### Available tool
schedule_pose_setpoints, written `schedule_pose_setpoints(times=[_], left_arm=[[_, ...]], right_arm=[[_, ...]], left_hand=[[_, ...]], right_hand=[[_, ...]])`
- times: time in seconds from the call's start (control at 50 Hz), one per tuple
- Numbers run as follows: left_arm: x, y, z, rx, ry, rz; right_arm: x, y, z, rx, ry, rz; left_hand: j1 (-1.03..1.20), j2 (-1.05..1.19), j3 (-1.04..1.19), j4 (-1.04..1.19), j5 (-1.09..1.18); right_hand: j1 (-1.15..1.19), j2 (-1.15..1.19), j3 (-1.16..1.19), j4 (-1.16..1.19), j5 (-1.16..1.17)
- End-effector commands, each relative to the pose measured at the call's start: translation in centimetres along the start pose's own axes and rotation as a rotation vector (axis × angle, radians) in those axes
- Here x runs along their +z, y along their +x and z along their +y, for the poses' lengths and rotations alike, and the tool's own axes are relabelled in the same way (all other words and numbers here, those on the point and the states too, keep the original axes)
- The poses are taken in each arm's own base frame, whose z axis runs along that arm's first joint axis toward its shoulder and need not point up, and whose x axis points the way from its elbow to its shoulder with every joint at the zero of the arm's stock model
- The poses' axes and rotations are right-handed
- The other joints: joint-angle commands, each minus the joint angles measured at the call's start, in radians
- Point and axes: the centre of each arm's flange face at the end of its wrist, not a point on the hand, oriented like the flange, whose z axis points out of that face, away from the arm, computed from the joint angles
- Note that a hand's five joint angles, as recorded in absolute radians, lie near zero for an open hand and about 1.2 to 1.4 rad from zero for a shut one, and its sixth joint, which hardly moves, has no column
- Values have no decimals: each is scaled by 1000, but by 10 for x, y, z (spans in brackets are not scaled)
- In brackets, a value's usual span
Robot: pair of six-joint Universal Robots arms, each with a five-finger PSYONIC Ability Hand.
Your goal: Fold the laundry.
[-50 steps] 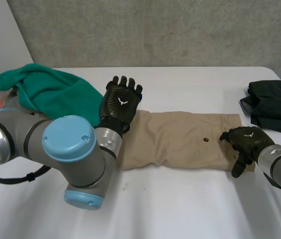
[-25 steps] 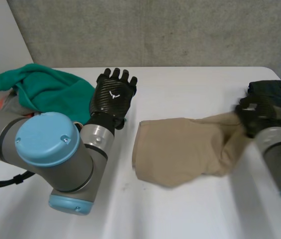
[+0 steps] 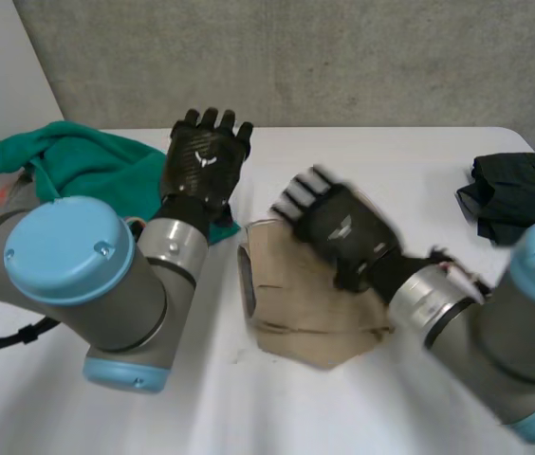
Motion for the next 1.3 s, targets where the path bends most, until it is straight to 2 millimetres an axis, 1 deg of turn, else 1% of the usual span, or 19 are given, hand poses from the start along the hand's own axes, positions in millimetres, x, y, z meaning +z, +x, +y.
schedule_pose_setpoints(times=[0.02,0.06,0.12,0.2,0.32,0.42,0.52,0.6,0.62,0.68,0.7,0.78,0.82,0.84,0.9,0.96,1.02,1.1,1.3], left_arm=[[9,24,-1,-155,6,85],[5,45,0,-196,-23,185],[0,61,8,-221,-87,266],[-5,78,38,-220,-259,322],[-11,81,69,-158,-443,284],[-16,80,77,-121,-507,276],[-15,75,66,-128,-490,275],[-11,55,26,-159,-392,241],[-10,47,10,-171,-351,227],[-11,36,-10,-186,-291,206],[-13,30,-22,-195,-249,195],[-20,22,-41,-215,-170,218],[-24,21,-47,-221,-145,246],[-26,20,-48,-223,-139,260],[-30,10,-50,-235,-116,326],[-32,8,-47,-250,-115,368],[-34,9,-44,-271,-117,406],[-33,9,-42,-287,-126,407],[-32,11,-37,-290,-138,407]], right_arm=[[-9,65,15,516,-102,179],[-8,72,23,584,-163,183],[0,62,47,640,-277,137],[13,57,72,643,-404,97],[22,44,109,607,-562,52],[20,42,122,511,-638,78],[19,40,110,454,-622,93],[17,57,89,391,-507,186],[13,65,75,358,-446,235],[3,75,54,308,-355,303],[-3,74,42,282,-303,324],[-17,61,28,243,-227,333],[-22,46,27,241,-224,294],[-27,26,25,237,-228,228],[-37,-12,26,228,-244,93],[-47,-33,31,230,-258,25],[-48,-40,38,233,-263,14],[-42,-51,59,234,-281,11],[-23,-52,78,149,-242,70]], left_hand=[[39,26,21,31,16],[42,29,24,34,19],[45,32,27,37,22],[62,50,45,55,39],[60,47,42,52,36],[48,35,30,40,25],[18,6,1,11,-5],[7,-6,-11,-1,-17],[-2,-15,-19,-10,-25],[-11,-23,-28,-19,-34],[-14,-26,-31,-22,-37],[-17,-29,-34,-25,-40],[-17,-29,-34,-25,-40],[-17,-29,-34,-25,-40],[-17,-29,-34,-25,-40],[-8,-21,-25,-16,-31],[-2,-15,-20,-10,-25],[1,-12,-17,-7,-22],[1,-12,-17,-7,-22]], right_hand=[[-50,-34,-30,-29,-44],[-50,-34,-30,-29,-44],[-50,-34,-30,-29,-44],[-50,-34,-30,-29,-44],[-50,-34,-30,-29,-44],[-50,-34,-30,-29,-44],[-50,-34,-30,-29,-44],[-50,-34,-30,-29,-44],[-50,-34,-30,-29,-44],[-50,-34,-30,-29,-44],[-50,-34,-30,-29,-44],[-50,-34,-30,-29,-44],[-50,-34,-30,-29,-44],[-50,-34,-30,-29,-44],[-50,-34,-30,-29,-44],[-50,-34,-30,-29,-44],[-50,-34,-30,-29,-44],[-50,-34,-30,-29,-44],[-50,-34,-30,-29,-44]])
